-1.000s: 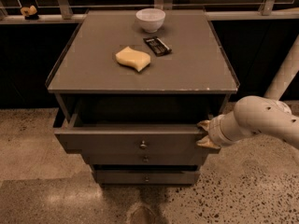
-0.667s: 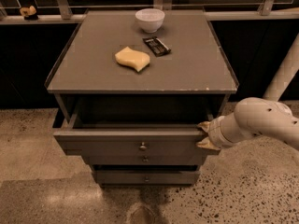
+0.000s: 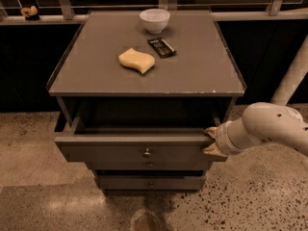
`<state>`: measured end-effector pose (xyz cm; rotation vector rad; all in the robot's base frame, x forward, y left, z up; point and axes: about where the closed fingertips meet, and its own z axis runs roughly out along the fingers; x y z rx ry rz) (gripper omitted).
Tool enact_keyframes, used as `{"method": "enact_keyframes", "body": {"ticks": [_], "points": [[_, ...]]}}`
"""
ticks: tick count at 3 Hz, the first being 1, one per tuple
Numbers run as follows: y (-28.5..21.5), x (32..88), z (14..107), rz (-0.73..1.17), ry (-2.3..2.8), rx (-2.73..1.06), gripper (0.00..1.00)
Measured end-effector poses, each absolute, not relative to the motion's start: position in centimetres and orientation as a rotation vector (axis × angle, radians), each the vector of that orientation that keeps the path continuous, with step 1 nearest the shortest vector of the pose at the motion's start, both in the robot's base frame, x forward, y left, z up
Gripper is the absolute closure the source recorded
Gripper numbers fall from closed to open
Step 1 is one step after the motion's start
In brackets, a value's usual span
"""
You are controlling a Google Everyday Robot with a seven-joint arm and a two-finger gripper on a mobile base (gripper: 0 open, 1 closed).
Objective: Open top drawer
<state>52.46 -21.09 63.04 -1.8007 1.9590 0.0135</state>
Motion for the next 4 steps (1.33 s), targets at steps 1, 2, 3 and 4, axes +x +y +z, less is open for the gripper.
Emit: {"method": "enact_keyframes", "body": {"ticks": [1, 2, 3, 4], "points": [[-21.1, 52.5, 63.2, 0.013, 1.959, -1.801, 1.0], [-21.1, 51.8, 63.1, 0.011, 1.961, -1.803, 1.0], [-21.1, 51.8, 63.1, 0.011, 1.961, -1.803, 1.0], [-21.2, 51.1, 62.8, 0.003, 1.949, -1.809, 1.0]]}}
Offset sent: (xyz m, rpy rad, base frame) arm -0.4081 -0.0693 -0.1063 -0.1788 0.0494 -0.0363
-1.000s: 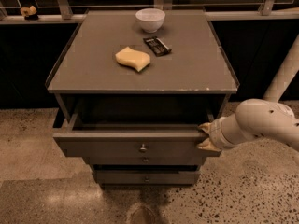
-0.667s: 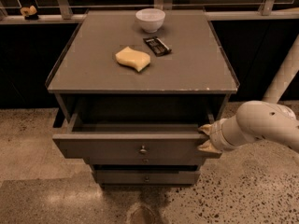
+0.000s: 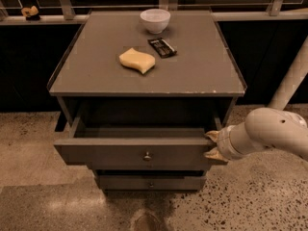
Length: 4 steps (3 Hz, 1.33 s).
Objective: Open top drawer
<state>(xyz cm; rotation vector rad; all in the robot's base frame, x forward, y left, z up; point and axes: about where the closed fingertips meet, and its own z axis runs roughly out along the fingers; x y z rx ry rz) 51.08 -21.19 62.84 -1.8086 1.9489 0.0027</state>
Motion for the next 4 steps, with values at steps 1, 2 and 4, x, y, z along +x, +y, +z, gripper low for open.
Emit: {"method": "enact_keyframes", "body": {"ticks": [1, 2, 4], "points": [[-21.2, 51.1, 63.0, 0.003, 1.949, -1.809, 1.0], [-21.2, 50.4, 62.8, 0.0, 1.943, -1.807, 1.0], [-21.1, 49.8, 63.0, 0.0, 1.939, -1.805, 1.0]]}}
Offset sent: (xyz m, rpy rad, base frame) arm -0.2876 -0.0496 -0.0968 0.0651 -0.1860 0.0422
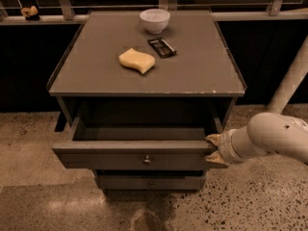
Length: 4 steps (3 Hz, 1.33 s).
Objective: Open top drawer
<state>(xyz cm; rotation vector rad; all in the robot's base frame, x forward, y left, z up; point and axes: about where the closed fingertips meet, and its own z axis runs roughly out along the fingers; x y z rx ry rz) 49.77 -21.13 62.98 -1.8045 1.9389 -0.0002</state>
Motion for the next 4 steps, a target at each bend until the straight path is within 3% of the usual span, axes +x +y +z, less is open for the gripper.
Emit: {"method": "enact_keyframes", "body": {"ticks": [4], "points": [[-21.0, 48.2, 62.7, -0.007, 1.903, -1.834, 1.0]]}}
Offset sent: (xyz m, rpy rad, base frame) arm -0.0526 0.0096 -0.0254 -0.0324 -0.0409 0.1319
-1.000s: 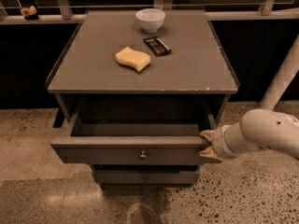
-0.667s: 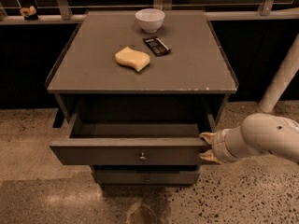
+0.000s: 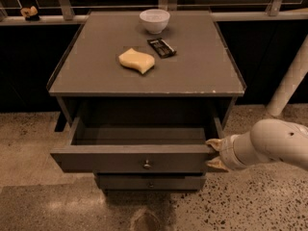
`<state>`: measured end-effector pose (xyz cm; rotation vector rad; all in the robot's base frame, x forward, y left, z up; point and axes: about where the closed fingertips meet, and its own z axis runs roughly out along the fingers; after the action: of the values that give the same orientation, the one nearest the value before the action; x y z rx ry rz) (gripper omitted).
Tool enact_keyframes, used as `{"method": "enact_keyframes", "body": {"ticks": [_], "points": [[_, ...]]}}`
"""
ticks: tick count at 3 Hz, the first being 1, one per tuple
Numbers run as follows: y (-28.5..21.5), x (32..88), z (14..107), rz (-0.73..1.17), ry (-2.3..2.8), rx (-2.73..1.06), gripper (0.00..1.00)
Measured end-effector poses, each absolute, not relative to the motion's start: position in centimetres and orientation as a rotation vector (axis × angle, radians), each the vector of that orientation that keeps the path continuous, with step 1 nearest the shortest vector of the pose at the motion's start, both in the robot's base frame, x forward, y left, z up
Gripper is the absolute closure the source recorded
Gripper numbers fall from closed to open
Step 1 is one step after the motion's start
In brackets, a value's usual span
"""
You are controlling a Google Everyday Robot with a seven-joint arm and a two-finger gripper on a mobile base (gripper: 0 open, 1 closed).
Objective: Open top drawer
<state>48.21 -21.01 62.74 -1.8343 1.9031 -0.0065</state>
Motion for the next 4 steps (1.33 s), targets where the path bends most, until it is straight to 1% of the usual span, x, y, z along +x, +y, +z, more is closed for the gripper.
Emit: {"method": "enact_keyframes", "body": {"ticks": [3, 4], "points": [[-21.1, 47.3, 63.0, -0.011, 1.902, -1.834, 1.0], [-21.0, 45.8, 62.5, 0.012, 1.855, -1.835, 1.0]]}}
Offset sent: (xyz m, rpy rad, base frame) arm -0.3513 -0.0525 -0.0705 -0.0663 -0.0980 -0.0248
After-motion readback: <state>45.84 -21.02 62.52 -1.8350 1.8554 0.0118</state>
